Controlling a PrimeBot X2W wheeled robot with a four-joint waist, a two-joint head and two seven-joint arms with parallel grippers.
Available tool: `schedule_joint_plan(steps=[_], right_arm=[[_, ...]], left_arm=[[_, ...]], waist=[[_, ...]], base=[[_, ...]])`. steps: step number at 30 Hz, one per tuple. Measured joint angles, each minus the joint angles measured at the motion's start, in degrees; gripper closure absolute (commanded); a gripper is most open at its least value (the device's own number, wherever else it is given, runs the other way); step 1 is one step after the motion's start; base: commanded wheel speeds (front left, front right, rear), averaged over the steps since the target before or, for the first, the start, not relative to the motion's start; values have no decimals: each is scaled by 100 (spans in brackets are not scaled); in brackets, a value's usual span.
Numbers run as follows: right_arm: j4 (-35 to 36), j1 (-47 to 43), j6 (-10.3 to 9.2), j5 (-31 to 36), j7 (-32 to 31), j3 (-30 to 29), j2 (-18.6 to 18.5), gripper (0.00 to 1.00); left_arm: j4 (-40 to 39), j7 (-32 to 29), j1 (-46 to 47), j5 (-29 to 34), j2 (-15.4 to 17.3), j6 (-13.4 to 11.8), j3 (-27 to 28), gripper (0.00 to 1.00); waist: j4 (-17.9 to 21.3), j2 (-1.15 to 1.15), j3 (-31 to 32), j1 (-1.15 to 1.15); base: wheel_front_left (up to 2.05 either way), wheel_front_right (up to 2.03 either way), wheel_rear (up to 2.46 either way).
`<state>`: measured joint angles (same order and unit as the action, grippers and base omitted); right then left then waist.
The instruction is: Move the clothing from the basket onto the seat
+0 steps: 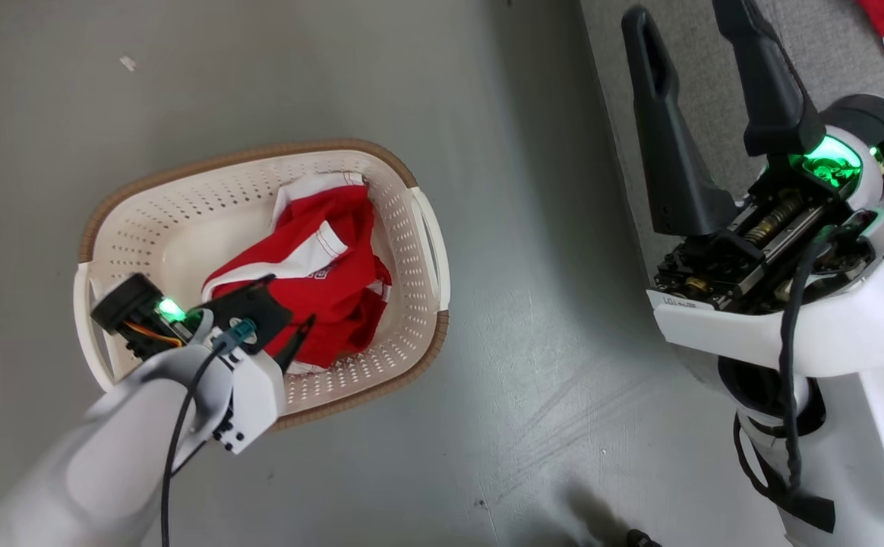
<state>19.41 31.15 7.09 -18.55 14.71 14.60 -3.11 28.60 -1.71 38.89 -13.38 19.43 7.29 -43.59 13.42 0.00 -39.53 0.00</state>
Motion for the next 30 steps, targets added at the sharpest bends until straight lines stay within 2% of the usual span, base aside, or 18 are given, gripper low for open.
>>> schedule_joint_plan(steps=[8, 15, 23, 30], right_arm=[[70, 233, 0, -170, 0, 96, -3, 0], [89, 363, 0, -224, 0, 107, -4, 0], [110, 483, 0, -342, 0, 115, -5, 0], [216, 705, 0, -386, 1, 124, -5, 0]], left_arm=[[183, -74, 369, 303, 89, 0, -123, 0], [415, -126, 573, 342, 218, 0, -147, 0], [580, -177, 840, 356, 213, 0, -182, 0], [762, -309, 1093, 583, 301, 0, -353, 0]], waist=[[121, 0, -322, 0], [229, 0, -582, 0], [350, 0, -852, 0], [443, 0, -1035, 0]], base=[[0, 0, 0], [0, 0, 0], [0, 0, 0], [0, 0, 0]])
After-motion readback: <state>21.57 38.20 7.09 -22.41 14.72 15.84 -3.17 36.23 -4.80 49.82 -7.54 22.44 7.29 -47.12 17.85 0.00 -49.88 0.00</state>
